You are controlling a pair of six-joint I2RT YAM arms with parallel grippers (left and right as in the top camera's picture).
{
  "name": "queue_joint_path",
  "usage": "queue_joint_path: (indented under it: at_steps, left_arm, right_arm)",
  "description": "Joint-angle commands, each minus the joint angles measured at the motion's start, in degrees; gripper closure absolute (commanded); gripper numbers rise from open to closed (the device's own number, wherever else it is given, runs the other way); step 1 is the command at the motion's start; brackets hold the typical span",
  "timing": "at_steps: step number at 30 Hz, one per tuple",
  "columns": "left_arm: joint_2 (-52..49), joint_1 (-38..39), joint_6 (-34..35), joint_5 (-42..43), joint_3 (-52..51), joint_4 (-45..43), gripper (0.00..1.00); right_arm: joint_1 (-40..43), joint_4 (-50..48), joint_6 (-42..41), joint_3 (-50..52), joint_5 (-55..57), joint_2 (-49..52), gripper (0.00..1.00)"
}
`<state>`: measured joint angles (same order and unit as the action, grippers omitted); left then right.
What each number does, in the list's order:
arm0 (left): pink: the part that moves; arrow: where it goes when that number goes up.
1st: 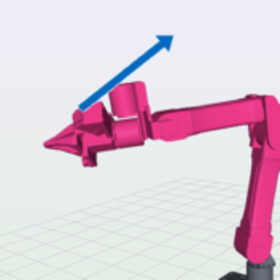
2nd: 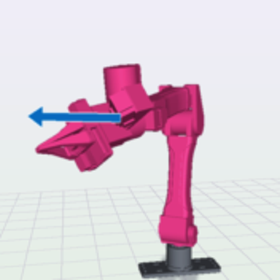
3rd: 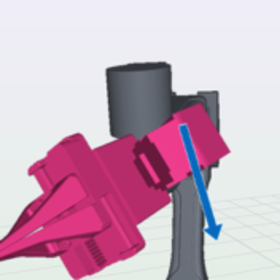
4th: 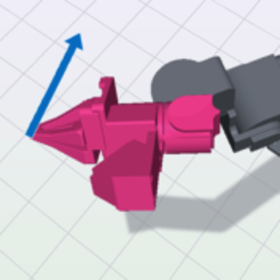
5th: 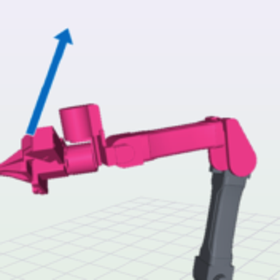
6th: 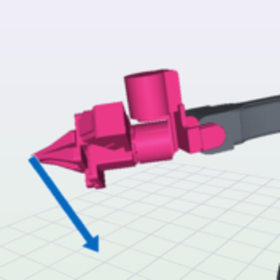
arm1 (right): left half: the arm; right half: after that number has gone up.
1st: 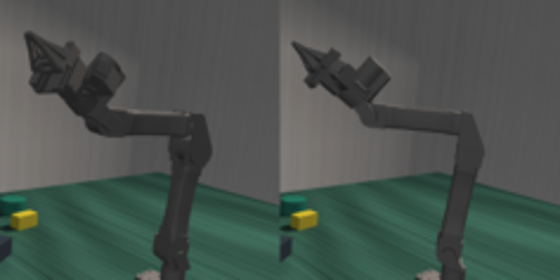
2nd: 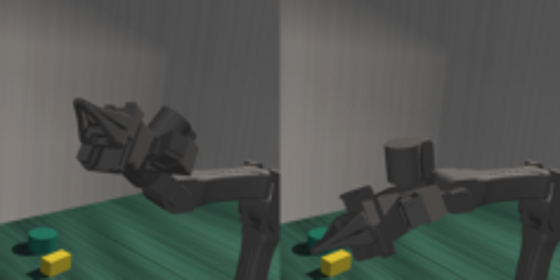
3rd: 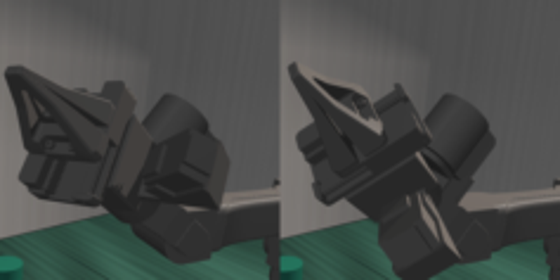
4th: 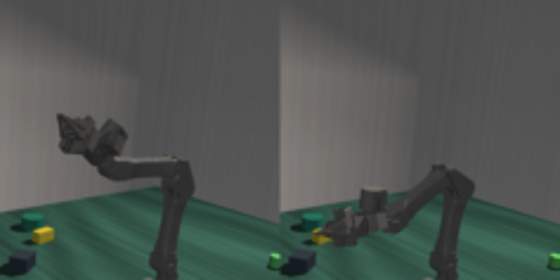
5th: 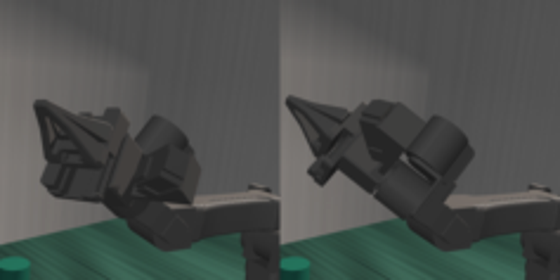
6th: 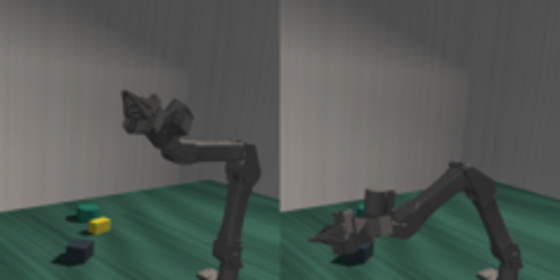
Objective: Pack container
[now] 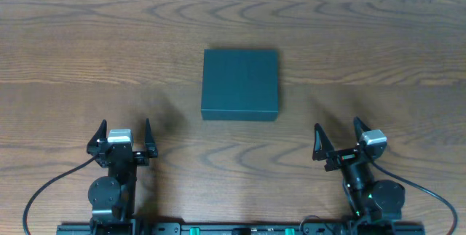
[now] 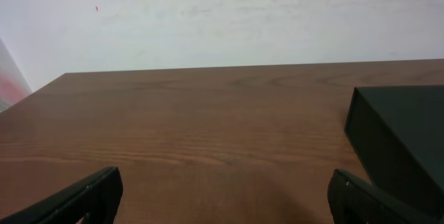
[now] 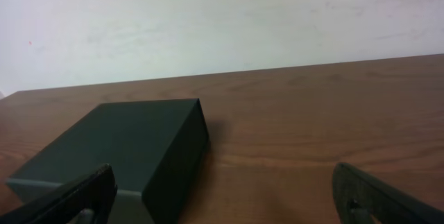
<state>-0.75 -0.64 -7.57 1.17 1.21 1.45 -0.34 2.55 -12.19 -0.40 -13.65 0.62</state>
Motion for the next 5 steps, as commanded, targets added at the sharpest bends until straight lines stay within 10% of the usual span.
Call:
queue_joint_path:
  at_steps: [1,5]
  left_arm:
    - [0.1,-0.2,-0.8,0.8,-0.9,2.8,0.05]
    - [0.1,-0.2,-0.8,0.8,-0.9,2.8,0.04]
  right_arm:
    - [-0.4,0.3,0.0,0.1,-0.3,-0.3,0.01]
    - [-0.4,0.3,0.0,0.1,-0.3,-0.3,0.01]
